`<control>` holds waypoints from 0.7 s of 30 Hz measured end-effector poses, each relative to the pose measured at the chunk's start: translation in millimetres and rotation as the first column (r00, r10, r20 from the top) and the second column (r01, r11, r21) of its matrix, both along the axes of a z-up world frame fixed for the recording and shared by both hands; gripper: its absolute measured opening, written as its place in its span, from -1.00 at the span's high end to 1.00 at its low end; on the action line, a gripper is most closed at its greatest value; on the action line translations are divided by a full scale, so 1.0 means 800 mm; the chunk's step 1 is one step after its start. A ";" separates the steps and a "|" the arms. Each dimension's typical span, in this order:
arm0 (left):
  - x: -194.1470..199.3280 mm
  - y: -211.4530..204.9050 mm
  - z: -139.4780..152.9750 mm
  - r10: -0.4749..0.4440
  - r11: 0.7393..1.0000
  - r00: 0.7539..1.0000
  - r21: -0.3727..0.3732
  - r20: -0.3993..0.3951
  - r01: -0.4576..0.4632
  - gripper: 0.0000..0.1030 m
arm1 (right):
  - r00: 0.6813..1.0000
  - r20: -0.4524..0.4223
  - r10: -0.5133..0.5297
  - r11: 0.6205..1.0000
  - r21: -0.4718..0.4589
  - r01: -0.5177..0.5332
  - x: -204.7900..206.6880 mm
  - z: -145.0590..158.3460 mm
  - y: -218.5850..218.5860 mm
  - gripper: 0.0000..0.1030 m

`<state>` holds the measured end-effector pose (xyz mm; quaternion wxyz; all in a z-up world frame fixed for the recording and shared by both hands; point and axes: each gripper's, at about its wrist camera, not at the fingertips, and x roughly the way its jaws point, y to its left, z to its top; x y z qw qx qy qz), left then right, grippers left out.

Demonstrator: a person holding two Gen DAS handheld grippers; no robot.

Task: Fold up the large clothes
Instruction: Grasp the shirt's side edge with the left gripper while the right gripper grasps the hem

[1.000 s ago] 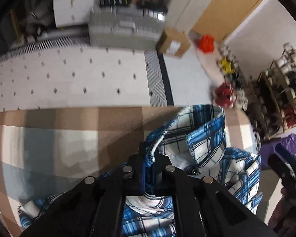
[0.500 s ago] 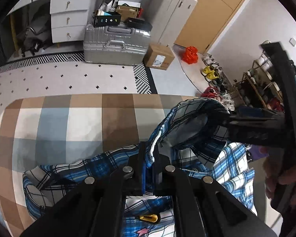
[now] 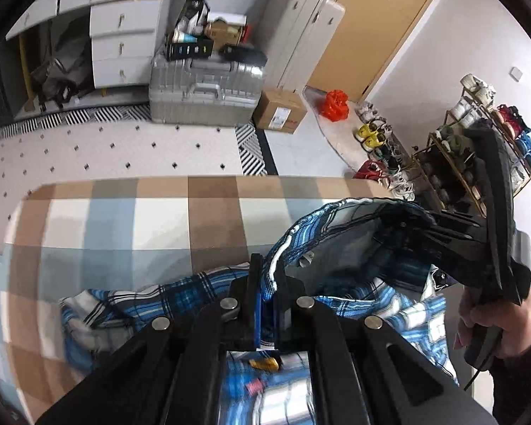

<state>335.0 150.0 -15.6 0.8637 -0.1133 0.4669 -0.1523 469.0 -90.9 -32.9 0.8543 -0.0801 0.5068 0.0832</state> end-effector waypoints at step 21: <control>-0.302 -0.031 -0.029 0.003 0.986 1.000 -0.169 0.015 0.000 1.00 | 0.979 0.204 0.017 0.987 0.151 -0.048 -0.422 -0.019 -0.083 0.92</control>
